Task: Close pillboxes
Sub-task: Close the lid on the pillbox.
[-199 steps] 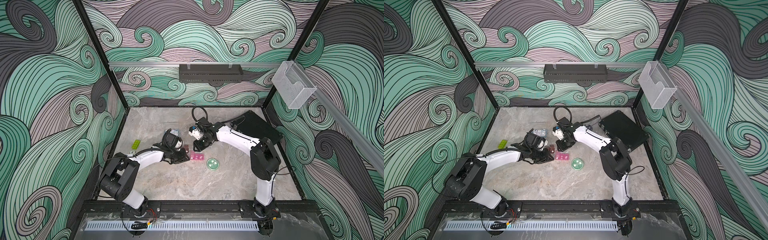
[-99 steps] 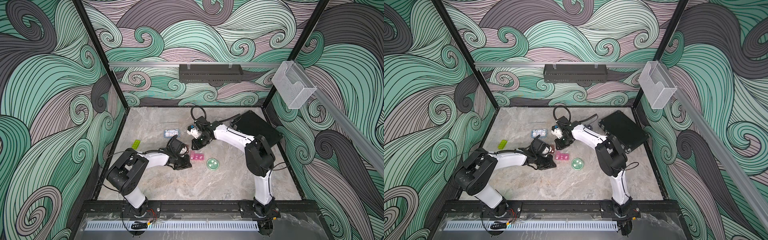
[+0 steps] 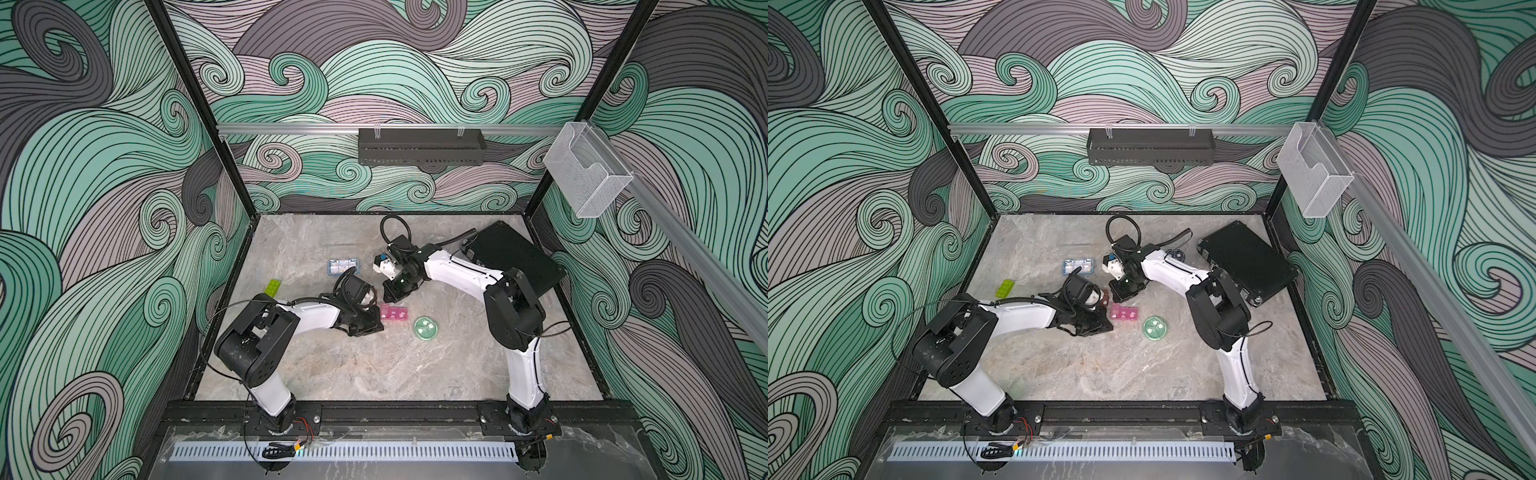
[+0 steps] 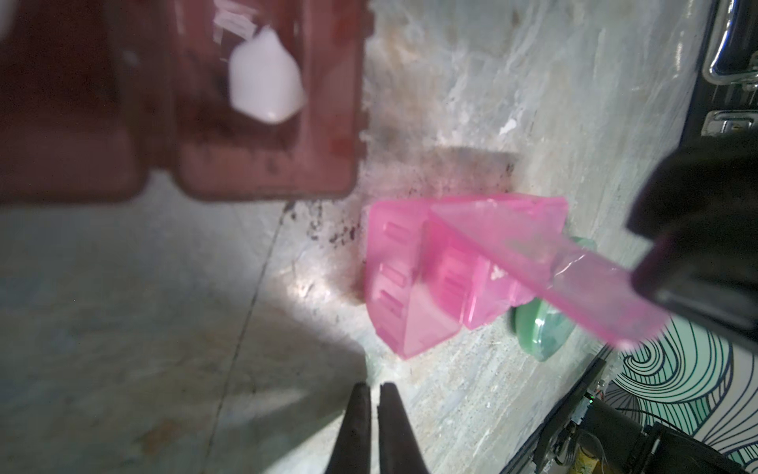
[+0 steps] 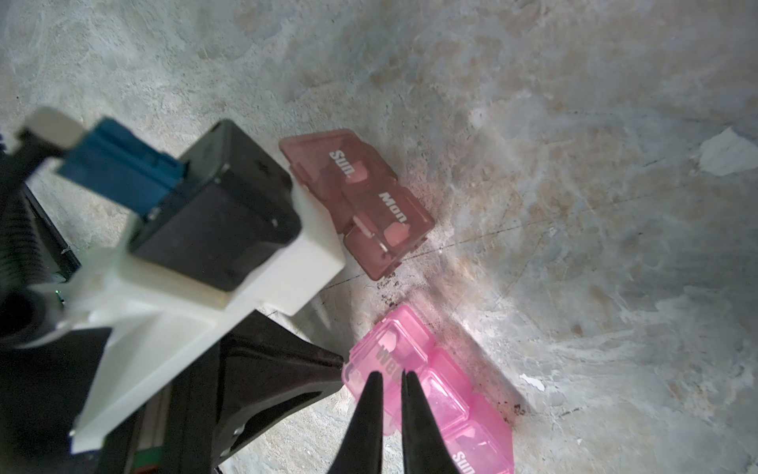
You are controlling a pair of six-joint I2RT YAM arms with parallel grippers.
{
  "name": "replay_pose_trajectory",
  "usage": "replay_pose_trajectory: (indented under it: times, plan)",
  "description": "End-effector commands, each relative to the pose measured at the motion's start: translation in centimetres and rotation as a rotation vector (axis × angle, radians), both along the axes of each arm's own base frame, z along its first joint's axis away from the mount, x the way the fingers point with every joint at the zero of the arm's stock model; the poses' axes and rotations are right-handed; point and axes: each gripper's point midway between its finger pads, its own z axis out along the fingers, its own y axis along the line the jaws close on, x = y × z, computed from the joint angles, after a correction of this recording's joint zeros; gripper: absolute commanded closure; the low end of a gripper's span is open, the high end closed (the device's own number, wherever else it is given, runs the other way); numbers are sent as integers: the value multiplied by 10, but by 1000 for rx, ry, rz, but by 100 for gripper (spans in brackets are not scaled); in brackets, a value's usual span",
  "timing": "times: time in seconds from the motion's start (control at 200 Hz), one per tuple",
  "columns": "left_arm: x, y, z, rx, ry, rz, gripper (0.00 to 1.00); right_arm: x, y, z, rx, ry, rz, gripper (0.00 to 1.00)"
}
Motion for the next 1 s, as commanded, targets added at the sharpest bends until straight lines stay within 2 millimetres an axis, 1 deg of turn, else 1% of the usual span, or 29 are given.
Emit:
replay_pose_trajectory:
  times: [0.0, 0.335, 0.566, 0.651, 0.731, 0.816, 0.996]
  plan:
    - [11, -6, 4, 0, -20, 12, 91, -5, -2, -1, 6, 16, 15, 87]
    - [14, -6, 5, 3, -26, 19, 92, -13, -5, -6, 10, 30, 14, 87]
    - [15, -6, 5, 4, -28, 21, 92, -21, -5, -14, 6, 40, 27, 87]
    - [14, -6, 4, 6, -26, 20, 92, -19, -8, -12, 0, 24, 20, 86]
    - [14, -5, 4, 10, -27, 22, 92, -15, -9, -3, 6, -5, 17, 85]
    - [15, -5, 5, 9, -32, 23, 92, -17, -7, 5, 25, -9, 22, 85]
    - [17, -6, 6, 6, -35, 23, 92, -26, -8, -1, 16, 13, 32, 85]
